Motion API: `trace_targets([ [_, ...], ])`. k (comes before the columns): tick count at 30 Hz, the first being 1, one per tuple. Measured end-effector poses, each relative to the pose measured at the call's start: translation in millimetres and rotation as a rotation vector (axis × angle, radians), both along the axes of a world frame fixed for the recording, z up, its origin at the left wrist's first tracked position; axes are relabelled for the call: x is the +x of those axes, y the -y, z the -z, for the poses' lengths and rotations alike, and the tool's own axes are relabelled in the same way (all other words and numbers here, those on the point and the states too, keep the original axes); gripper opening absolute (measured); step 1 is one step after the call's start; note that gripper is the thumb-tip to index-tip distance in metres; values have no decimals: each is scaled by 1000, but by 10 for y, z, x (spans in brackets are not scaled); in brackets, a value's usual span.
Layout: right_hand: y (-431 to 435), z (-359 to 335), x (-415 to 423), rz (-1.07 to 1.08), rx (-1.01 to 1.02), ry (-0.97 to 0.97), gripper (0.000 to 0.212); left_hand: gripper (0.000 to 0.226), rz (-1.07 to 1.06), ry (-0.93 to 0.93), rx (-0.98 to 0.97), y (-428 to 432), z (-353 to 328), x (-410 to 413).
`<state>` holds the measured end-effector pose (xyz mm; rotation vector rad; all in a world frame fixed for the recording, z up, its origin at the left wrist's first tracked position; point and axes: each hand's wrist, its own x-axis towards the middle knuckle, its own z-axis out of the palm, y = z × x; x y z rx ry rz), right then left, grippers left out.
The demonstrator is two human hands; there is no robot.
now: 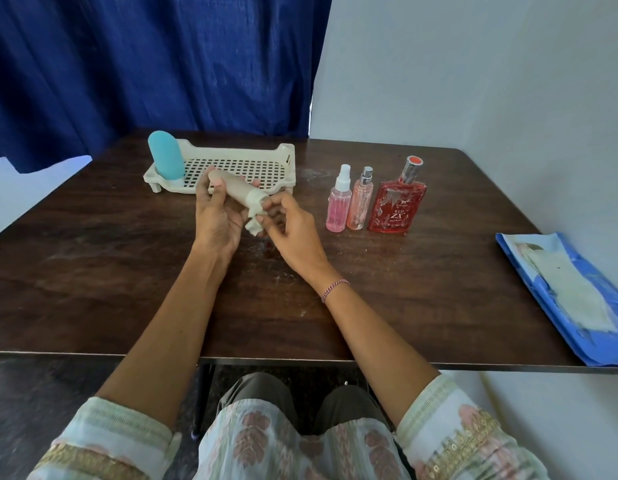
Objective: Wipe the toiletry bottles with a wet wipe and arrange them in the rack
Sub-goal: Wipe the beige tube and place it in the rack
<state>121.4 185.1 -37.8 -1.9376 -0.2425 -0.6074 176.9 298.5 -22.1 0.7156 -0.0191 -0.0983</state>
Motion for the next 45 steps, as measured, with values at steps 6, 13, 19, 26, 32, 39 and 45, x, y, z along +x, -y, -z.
trace_targets([
  [6, 100, -28, -14, 22, -114, 69, 15, 44, -105, 156, 126, 0, -5, -21],
  [13, 182, 19, 27, 37, -379, -48, 16, 50, -160, 238, 317, -14, 34, -31],
  [19, 183, -8, -25, 63, -512, -121, 23, 56, -178, 314, 439, -17, 48, -51],
  [26, 195, -34, -19, 196, -331, 79, 17, 55, -206, 409, 555, -9, 70, -93],
  [32, 117, 8, 14, 183, -228, 107, 29, 68, -208, 433, 629, -2, 81, -172],
  [39, 10, -51, 79, 200, -183, 40, 23, 65, -355, 434, 788, 5, 121, -225],
  [45, -100, -318, 210, 199, -89, -27, 25, 58, -396, 385, 762, -37, -46, -148],
])
